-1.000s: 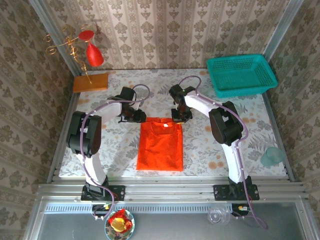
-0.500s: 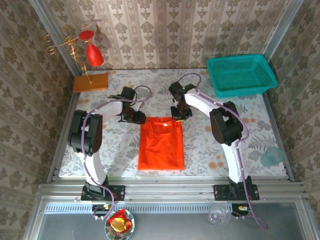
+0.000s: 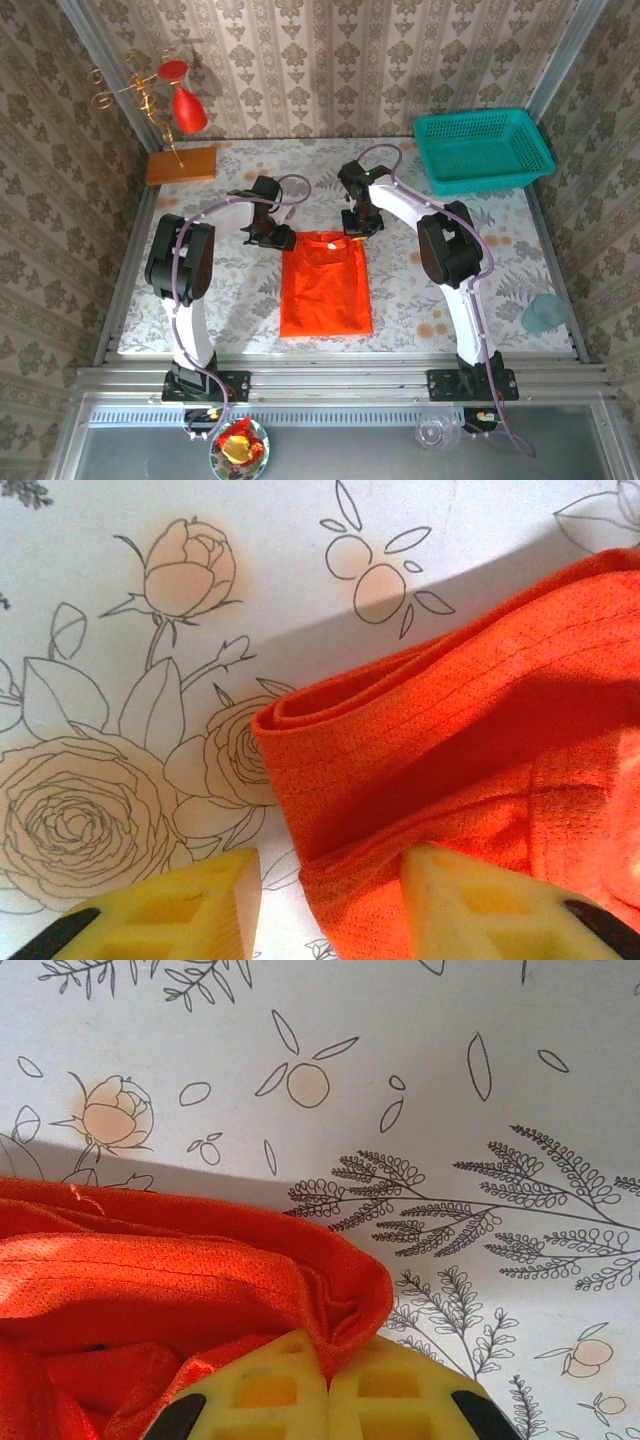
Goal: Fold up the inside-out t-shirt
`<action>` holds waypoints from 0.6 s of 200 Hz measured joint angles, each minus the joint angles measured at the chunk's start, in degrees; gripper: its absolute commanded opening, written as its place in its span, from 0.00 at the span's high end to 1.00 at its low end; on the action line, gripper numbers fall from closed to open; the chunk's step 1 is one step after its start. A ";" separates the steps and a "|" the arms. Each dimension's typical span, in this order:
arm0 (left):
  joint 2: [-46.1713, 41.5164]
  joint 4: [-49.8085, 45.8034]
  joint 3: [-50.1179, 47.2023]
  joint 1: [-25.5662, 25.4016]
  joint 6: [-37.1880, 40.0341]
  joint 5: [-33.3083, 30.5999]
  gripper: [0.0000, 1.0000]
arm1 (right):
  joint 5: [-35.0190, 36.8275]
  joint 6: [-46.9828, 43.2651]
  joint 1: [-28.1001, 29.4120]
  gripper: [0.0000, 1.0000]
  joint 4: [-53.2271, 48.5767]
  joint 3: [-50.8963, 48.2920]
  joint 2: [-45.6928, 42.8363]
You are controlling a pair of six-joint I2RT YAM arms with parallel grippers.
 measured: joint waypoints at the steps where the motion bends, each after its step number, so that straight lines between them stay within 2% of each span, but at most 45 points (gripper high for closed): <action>1: 0.02 0.00 0.02 -0.02 0.00 -0.07 0.59 | 0.00 0.00 0.00 0.95 0.00 0.00 0.00; 58: 0.98 -1.14 1.73 -4.00 -0.90 -7.48 0.62 | -0.02 0.00 0.00 0.95 0.00 0.00 0.04; 86: 1.57 -0.81 2.43 -5.86 -1.44 -8.94 0.65 | -0.02 0.02 0.00 0.95 0.00 0.00 0.07; 120: 2.14 -0.09 2.99 -7.43 -1.99 -9.03 0.76 | -0.04 0.02 0.00 0.95 -0.02 0.00 0.07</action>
